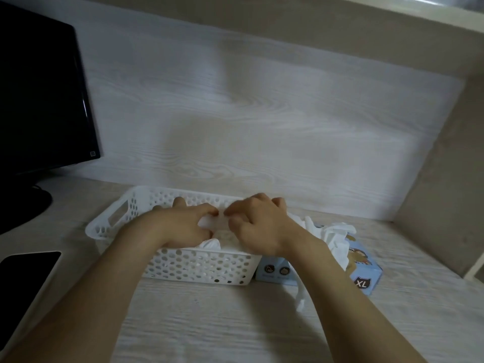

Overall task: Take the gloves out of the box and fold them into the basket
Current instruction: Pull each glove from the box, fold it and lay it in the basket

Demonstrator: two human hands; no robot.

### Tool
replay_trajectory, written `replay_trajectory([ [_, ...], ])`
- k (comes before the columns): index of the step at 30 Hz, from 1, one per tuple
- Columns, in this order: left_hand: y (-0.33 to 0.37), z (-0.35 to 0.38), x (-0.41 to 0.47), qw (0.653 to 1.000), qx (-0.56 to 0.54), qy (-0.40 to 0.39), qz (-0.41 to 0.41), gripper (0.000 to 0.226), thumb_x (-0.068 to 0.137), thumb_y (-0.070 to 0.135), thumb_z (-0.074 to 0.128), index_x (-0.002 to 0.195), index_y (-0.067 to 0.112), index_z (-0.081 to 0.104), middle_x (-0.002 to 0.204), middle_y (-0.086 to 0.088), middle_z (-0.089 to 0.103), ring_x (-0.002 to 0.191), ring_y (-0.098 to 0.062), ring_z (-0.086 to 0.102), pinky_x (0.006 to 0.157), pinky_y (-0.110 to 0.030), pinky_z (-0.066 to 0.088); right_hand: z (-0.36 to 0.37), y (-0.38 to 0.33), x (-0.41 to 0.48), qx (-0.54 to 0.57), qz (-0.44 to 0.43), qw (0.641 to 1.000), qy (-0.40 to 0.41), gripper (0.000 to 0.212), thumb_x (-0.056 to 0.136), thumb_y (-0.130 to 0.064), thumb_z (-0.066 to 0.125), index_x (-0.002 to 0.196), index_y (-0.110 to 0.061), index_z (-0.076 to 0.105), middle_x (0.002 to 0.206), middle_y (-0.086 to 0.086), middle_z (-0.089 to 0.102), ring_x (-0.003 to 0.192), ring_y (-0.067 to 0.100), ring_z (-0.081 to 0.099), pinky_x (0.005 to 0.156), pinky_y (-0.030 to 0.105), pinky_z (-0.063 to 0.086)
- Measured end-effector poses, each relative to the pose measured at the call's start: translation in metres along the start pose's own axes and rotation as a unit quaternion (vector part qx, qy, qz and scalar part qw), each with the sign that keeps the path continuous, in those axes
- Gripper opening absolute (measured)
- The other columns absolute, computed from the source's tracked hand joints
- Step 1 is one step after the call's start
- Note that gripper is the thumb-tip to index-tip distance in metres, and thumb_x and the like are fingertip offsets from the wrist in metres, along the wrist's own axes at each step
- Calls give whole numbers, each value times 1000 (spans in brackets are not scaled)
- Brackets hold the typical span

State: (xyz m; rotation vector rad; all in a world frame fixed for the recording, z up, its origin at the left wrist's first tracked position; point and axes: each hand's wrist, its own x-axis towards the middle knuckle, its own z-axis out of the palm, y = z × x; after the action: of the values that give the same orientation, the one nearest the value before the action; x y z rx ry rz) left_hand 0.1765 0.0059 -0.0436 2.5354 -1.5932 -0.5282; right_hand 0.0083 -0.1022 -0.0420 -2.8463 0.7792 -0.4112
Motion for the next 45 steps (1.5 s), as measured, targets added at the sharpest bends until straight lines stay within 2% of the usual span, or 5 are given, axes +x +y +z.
replay_trajectory([
  [4,3,5,2,998,-23,51,15,51,101,56,47,150,58,33,155,-1,23,142,-41,27,115,-51,36,7,6,-8,45,-8,999,9,63,85,-49,25,109,-24,77,117,-5,71,126,20,36,92,35,14],
  [13,39,16,-6,890,-104,388,215,27,101,17,50,107,29,73,101,17,64,90,-7,62,82,-36,56,-12,42,-39,42,7,971,234,45,76,-21,41,106,-35,71,111,-17,62,121,11,41,102,36,22],
  [19,81,52,-19,860,13,420,290,19,92,34,51,85,27,68,83,12,61,76,-10,57,59,-28,46,-23,78,-63,25,36,975,217,49,65,-46,47,112,-42,59,109,-19,57,115,14,43,102,40,27],
  [24,87,70,-9,853,72,408,318,25,94,39,49,87,27,69,89,11,60,90,-14,52,81,-32,44,-10,92,-75,31,53,980,190,50,71,-63,56,118,-48,58,109,-23,55,115,12,44,104,39,28],
  [45,94,64,-23,875,-55,395,276,50,99,51,55,142,32,39,114,17,69,105,-8,59,100,-29,39,-10,71,-67,122,-7,834,538,24,112,-18,46,106,-11,68,91,-5,58,83,15,51,76,17,36],
])
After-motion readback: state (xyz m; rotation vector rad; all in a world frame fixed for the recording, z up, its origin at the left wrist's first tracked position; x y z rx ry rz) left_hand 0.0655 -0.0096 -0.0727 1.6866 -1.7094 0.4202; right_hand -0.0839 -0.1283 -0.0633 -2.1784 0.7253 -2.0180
